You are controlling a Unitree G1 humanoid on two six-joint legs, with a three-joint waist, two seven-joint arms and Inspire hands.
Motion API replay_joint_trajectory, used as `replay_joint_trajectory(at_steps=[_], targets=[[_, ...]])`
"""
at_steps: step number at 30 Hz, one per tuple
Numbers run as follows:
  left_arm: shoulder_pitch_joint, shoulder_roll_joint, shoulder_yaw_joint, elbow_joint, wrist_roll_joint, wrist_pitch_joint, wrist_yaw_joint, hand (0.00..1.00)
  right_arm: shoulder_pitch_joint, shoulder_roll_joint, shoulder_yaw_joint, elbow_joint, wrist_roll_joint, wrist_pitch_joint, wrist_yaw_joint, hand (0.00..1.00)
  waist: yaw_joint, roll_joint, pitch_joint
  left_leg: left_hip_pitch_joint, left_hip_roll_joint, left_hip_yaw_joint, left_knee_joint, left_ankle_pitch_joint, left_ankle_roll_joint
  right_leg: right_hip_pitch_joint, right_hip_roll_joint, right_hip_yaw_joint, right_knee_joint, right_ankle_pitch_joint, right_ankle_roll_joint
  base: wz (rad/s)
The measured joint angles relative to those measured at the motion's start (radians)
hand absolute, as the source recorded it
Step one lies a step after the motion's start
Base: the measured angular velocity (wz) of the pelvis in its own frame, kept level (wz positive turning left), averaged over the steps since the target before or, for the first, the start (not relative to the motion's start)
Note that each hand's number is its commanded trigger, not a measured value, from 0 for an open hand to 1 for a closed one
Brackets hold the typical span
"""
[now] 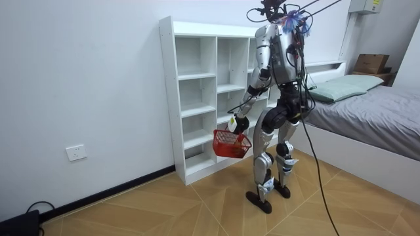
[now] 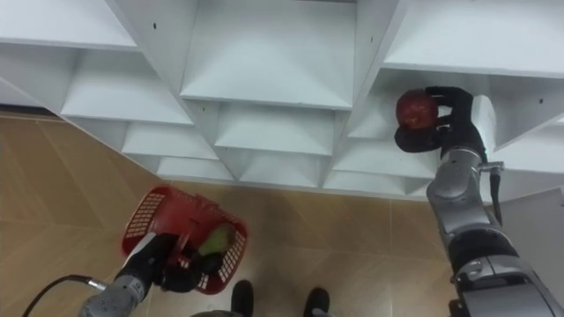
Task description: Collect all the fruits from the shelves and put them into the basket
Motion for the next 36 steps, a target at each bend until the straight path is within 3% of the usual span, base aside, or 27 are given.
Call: replay_joint_trajectory(at_steps=[8,22,28,36], targets=[[-0.003,-0.001,-0.006,0.032,0.0,0.0,-0.02,1.0,-0.002,0.0,0.0,-0.001,0.011,0.001,0.014,1.0,0.021,0.0,-0.0002,0.006,0.001,0.005,-0.005,0.0,0.0,0.001,0.001,0.006,0.0,0.0,0.0,0.0],[-0.003,-0.001,-0.007,0.034,0.001,0.002,-0.019,1.0,-0.002,0.005,0.003,-0.032,0.042,0.002,0.036,1.0,0.021,0.0,-0.0003,0.008,0.001,0.009,-0.005,0.0,0.0,0.002,0.002,0.009,0.0,0.0,0.0,0.0],[-0.013,0.0,-0.009,0.034,0.001,0.002,-0.012,1.0,0.003,0.011,0.069,-0.074,0.038,0.002,0.04,1.0,0.018,0.0,-0.0005,0.013,0.003,0.009,-0.003,0.0,0.0,0.01,0.004,0.009,-0.003,0.001,-0.001,0.0],[-0.036,-0.003,0.001,0.03,0.001,-0.001,0.011,1.0,0.094,0.022,0.078,-0.225,-0.003,-0.003,0.053,1.0,0.012,0.006,-0.0041,0.006,0.004,-0.001,-0.001,0.0,0.0,0.012,0.005,-0.002,-0.011,0.004,0.0,0.03]])
